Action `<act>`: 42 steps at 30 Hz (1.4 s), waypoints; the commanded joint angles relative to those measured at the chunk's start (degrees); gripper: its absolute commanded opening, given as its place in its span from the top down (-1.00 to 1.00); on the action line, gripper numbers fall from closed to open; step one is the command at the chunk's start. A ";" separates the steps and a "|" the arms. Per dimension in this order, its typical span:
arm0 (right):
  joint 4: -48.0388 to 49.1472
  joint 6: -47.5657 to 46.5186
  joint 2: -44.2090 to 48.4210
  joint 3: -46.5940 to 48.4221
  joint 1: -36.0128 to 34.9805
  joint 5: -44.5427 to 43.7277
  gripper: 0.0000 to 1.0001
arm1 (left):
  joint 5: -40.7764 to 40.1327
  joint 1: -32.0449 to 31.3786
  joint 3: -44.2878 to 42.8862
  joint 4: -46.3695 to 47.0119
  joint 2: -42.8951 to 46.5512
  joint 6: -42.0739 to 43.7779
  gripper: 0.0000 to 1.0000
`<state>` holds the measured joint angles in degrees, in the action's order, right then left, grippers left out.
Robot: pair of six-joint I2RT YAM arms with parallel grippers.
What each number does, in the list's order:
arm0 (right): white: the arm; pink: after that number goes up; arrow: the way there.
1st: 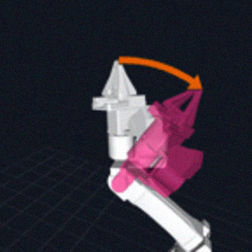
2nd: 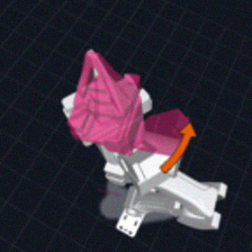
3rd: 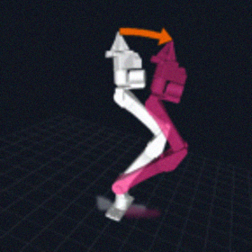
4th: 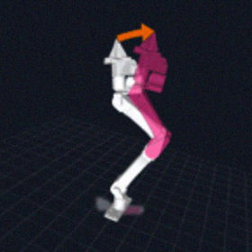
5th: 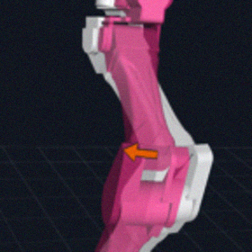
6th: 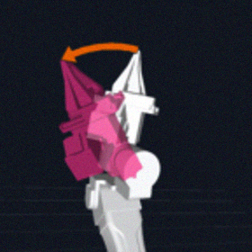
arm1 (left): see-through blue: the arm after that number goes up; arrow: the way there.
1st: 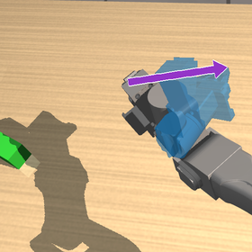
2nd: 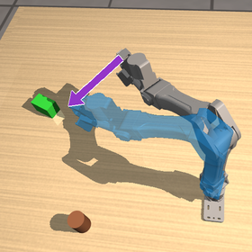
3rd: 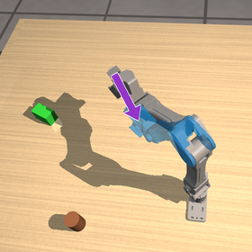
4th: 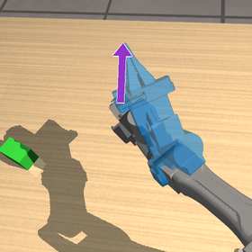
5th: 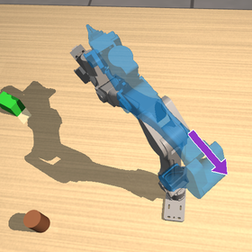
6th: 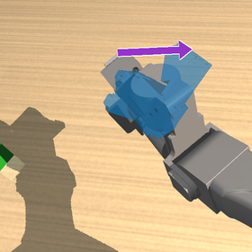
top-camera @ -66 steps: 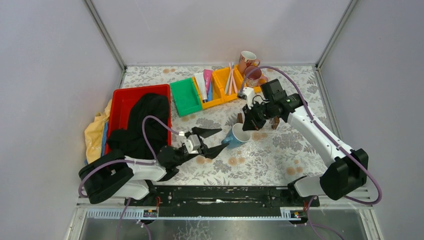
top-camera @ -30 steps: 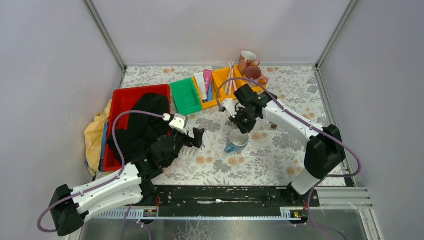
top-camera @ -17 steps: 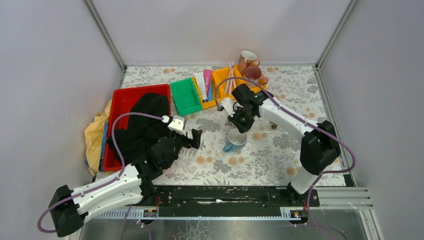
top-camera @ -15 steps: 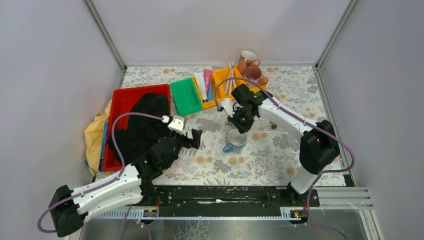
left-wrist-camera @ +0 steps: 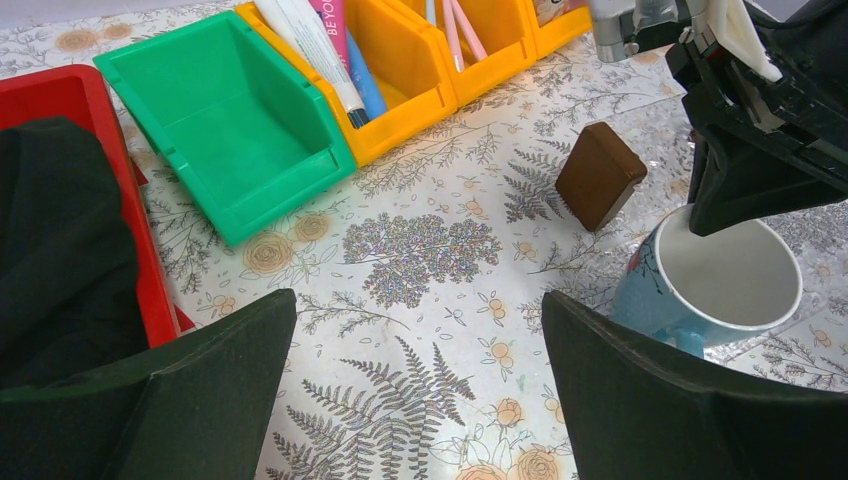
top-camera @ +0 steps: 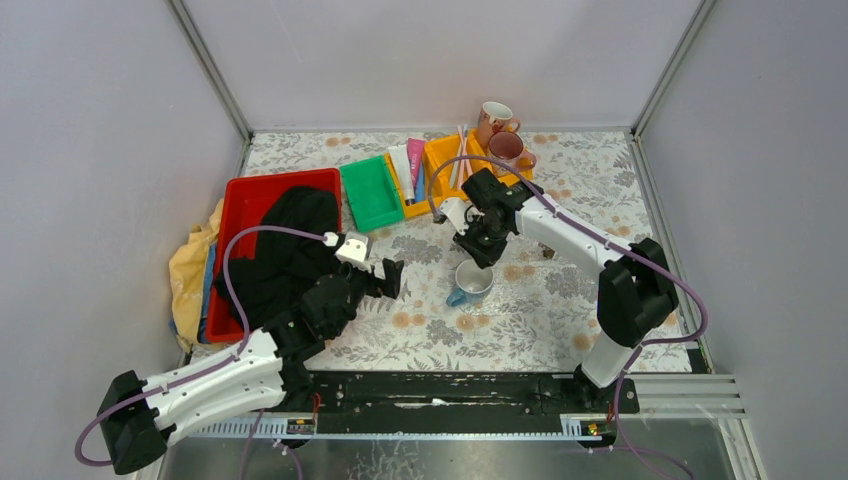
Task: Prepare toiletry sets of a toothbrush and toothpaste on the tray
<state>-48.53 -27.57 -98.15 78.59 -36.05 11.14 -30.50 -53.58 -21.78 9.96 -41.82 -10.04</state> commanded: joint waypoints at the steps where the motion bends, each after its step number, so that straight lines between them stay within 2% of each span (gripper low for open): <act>1: 0.17 0.66 0.20 1.89 -0.60 1.78 0.58 | -0.53 0.30 0.25 1.66 0.46 -0.77 -1.00; 18: -0.34 0.51 2.17 1.34 -0.51 2.06 0.29 | 0.30 0.30 0.07 1.35 1.20 -1.21 -1.00; 26: -0.68 0.16 5.65 1.49 -0.51 1.64 -0.03 | 1.93 0.31 0.46 2.80 1.23 -2.74 -1.00; 29: -0.84 -0.18 6.64 1.48 -0.06 2.01 -0.08 | 2.74 0.27 0.77 4.03 1.09 -3.55 -1.00; 37: -1.30 -0.76 9.89 1.58 3.92 7.98 -0.17 | 3.77 0.29 1.12 6.11 0.63 -4.87 -1.00; 42: -2.09 -0.53 12.09 2.72 12.21 19.18 -0.22 | 4.34 0.30 1.45 7.54 0.31 -5.54 -1.00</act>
<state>-49.28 -27.70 -89.95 78.59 -29.71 20.47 -26.74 -53.58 -21.26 11.53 -41.34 -14.22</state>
